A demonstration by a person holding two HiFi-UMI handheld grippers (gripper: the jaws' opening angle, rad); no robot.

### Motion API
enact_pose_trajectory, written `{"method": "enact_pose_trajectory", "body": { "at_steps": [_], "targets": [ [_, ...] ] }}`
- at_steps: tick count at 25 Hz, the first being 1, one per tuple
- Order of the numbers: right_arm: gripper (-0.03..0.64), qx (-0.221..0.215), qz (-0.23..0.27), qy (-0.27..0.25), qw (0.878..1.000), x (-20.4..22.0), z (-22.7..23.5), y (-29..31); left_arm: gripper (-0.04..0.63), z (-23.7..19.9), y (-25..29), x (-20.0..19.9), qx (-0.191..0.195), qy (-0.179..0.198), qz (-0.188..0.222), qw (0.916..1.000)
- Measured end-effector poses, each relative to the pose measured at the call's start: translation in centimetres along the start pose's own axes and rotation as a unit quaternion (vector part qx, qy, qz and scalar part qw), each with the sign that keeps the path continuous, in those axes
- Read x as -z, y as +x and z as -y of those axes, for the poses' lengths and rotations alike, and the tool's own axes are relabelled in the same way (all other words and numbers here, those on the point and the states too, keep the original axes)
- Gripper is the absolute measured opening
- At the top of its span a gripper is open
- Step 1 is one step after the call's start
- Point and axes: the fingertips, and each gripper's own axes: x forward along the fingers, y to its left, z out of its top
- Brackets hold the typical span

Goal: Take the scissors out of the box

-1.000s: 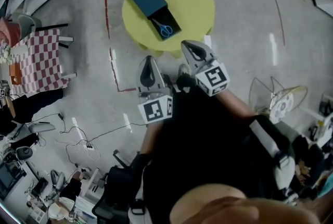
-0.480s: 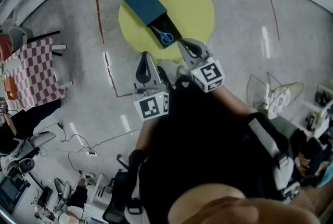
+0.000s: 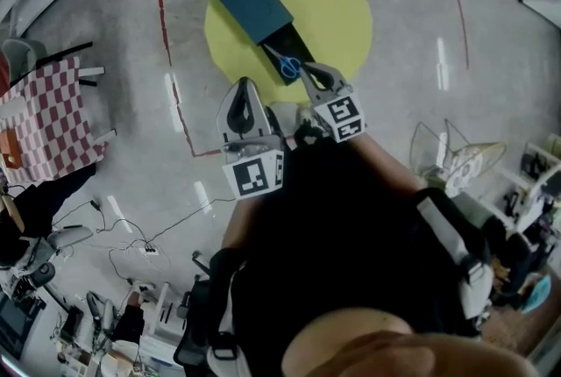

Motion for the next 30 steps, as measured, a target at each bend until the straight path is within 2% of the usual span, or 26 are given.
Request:
{"method": "enact_pose_trajectory", "body": {
  "at_steps": [5, 9, 12, 15, 19, 23, 30],
  "targets": [
    [-0.003, -0.004, -0.07, -0.011, 0.997, 4.5, 0.8, 3.7, -0.005, -0.6, 1.1, 0.6, 0.002, -0.007, -0.011, 0.9999],
    [0.0, -0.017, -0.141, -0.027, 0.99, 8.5, 1.2, 6.4, -0.003, -1.0, 1.8, 1.2, 0.004, -0.007, -0.018, 0.9998],
    [0.002, -0.02, -0.194, -0.037, 0.98, 11.6, 1.5, 7.7, -0.004, -1.2, 2.2, 1.3, 0.004, -0.01, -0.021, 0.9997],
    [0.058, -0.025, -0.246, -0.043, 0.968, 14.6, 1.7, 8.6, -0.004, -1.2, 2.4, 1.7, 0.005, -0.012, -0.024, 0.9996],
    [0.066, -0.02, -0.297, -0.053, 0.953, 17.1, 2.3, 9.7, -0.005, -1.7, 3.0, 2.2, 0.006, -0.014, -0.036, 0.9993],
    [0.097, -0.033, -0.348, -0.051, 0.935, 19.9, 2.3, 10.9, -0.003, -2.5, 3.8, 2.9, 0.005, -0.017, -0.043, 0.9989],
    [0.106, -0.034, -0.399, -0.068, 0.914, 21.7, 2.9, 12.1, -0.003, -3.1, 4.8, 3.5, 0.002, -0.025, -0.051, 0.9984]
  ]
}}
